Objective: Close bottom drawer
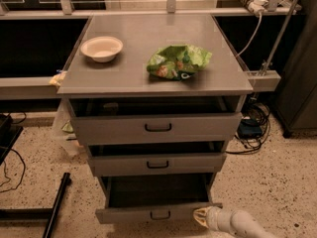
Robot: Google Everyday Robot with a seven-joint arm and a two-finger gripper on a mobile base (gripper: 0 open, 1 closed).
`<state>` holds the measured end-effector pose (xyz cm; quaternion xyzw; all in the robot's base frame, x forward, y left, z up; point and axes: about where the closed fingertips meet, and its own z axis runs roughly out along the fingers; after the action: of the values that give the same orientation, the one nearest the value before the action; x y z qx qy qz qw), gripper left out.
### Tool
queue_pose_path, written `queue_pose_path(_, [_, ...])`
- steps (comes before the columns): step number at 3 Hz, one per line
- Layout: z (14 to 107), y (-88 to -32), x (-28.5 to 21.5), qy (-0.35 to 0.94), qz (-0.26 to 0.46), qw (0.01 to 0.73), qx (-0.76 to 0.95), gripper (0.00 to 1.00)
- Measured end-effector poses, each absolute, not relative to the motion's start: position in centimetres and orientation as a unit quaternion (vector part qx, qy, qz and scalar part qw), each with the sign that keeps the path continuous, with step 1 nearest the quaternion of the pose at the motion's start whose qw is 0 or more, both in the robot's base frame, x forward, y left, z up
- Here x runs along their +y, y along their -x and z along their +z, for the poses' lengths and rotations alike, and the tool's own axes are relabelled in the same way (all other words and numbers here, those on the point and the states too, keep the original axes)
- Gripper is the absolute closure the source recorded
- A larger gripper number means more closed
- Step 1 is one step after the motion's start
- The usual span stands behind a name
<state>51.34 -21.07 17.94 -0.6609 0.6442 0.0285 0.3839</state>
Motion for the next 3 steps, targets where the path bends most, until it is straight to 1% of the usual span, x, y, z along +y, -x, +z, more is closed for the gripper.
queue_pose_path(1, [17.4, -54.4, -21.2, 0.652, 0.02, 0.398, 0.644, 1.0])
queue_pose_path(3, [15.9, -60.6, -21.4, 0.643, 0.014, 0.399, 0.653, 1.0])
